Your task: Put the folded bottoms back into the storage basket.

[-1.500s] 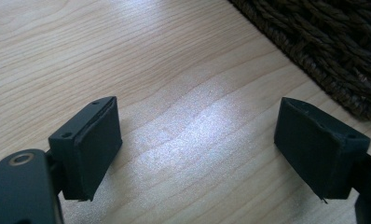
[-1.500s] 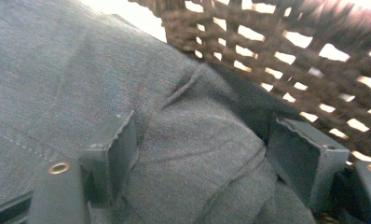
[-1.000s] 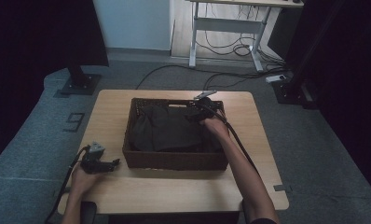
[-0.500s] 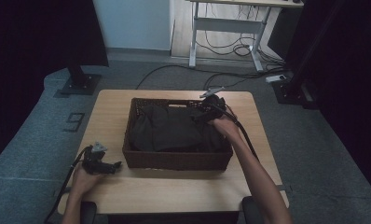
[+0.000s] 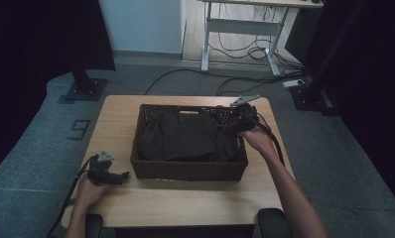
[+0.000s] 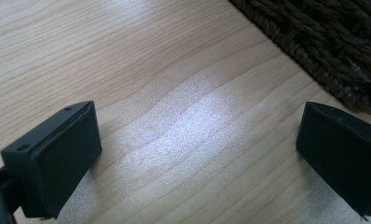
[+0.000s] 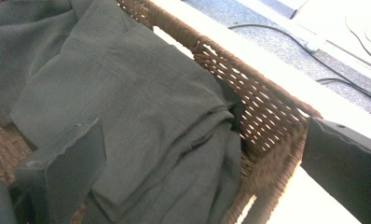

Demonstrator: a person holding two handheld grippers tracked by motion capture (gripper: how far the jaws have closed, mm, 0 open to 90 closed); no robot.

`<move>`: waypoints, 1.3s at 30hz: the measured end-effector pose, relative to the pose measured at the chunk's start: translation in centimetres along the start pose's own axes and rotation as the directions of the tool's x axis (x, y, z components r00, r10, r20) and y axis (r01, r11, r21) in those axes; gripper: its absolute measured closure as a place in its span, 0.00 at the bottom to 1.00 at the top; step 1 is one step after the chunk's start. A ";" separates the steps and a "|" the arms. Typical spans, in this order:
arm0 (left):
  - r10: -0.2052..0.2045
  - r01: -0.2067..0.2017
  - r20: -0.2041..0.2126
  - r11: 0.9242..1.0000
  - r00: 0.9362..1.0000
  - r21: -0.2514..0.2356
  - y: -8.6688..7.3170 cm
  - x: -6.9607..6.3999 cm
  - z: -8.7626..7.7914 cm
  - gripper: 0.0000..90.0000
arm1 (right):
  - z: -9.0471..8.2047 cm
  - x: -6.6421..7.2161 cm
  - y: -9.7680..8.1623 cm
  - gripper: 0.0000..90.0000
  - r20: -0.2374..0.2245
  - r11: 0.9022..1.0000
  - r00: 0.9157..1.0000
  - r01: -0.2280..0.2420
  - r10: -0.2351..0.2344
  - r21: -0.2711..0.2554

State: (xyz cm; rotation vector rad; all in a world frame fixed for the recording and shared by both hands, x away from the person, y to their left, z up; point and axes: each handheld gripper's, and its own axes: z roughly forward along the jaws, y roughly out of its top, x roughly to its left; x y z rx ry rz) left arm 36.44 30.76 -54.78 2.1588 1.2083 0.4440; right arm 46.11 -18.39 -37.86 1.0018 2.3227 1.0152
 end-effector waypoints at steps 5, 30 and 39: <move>-0.002 0.002 -0.001 1.000 1.000 -0.001 0.0 0.0 0.0 0.00 | -2.1 -0.9 -1.2 0.00 0.012 0.999 0.999 -0.030 0.031 -0.014; -0.001 0.001 -0.001 1.000 1.000 -0.001 0.0 -0.1 0.0 0.00 | -7.4 -2.8 -10.6 0.00 0.111 0.990 0.984 -0.138 0.141 -0.029; 0.002 -0.002 0.000 1.000 1.000 -0.001 -0.1 -0.2 0.0 0.00 | -4.9 -2.7 -15.3 0.00 0.144 0.979 0.969 -0.203 0.203 -0.011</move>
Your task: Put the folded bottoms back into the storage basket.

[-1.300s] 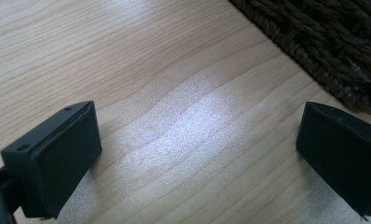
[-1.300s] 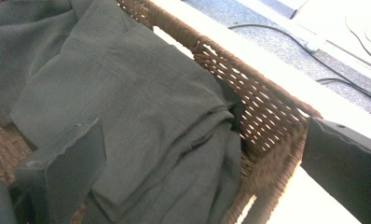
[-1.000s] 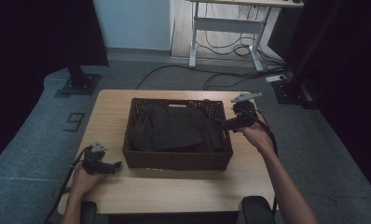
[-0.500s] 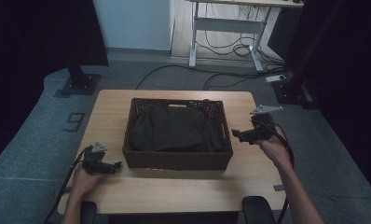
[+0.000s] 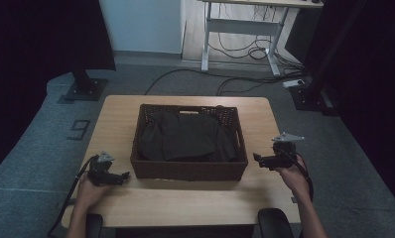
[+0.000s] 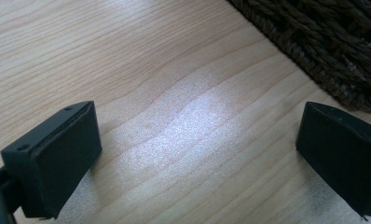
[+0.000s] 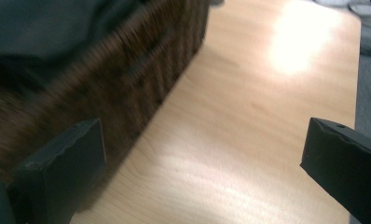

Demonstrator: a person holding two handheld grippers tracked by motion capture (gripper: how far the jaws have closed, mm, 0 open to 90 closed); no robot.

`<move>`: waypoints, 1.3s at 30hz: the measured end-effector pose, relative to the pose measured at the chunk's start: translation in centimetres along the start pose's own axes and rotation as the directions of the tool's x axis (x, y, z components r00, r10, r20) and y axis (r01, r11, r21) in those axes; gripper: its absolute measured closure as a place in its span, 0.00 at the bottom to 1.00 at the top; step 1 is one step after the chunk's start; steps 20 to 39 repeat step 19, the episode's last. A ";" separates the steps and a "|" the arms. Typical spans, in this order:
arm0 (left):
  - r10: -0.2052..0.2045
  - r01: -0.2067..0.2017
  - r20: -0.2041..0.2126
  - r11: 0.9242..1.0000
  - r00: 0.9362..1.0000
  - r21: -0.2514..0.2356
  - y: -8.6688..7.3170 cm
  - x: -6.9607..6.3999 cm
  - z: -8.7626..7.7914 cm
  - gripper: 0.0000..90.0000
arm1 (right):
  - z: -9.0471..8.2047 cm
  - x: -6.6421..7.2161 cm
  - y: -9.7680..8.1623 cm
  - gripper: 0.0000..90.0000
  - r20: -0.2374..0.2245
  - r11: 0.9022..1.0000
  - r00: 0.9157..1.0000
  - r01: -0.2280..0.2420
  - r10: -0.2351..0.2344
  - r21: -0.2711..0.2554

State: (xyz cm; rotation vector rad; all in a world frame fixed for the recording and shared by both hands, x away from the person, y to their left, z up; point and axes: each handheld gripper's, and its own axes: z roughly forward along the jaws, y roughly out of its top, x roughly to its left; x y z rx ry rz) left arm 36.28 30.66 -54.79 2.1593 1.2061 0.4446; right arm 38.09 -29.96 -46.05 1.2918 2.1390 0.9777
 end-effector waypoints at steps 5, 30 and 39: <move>0.001 -0.001 0.001 1.000 1.000 0.001 0.0 0.0 0.0 0.00 | 2.1 -0.4 -3.0 0.00 0.025 0.998 0.998 -0.052 0.051 0.026; 0.003 -0.003 0.005 1.000 1.000 0.001 -0.1 -0.1 -0.1 0.00 | 5.7 -0.5 -7.9 0.00 0.071 0.992 0.992 -0.108 0.103 0.069; 0.003 -0.003 0.005 1.000 1.000 0.001 -0.1 -0.1 -0.1 0.00 | 5.7 -0.5 -7.9 0.00 0.071 0.992 0.992 -0.108 0.103 0.069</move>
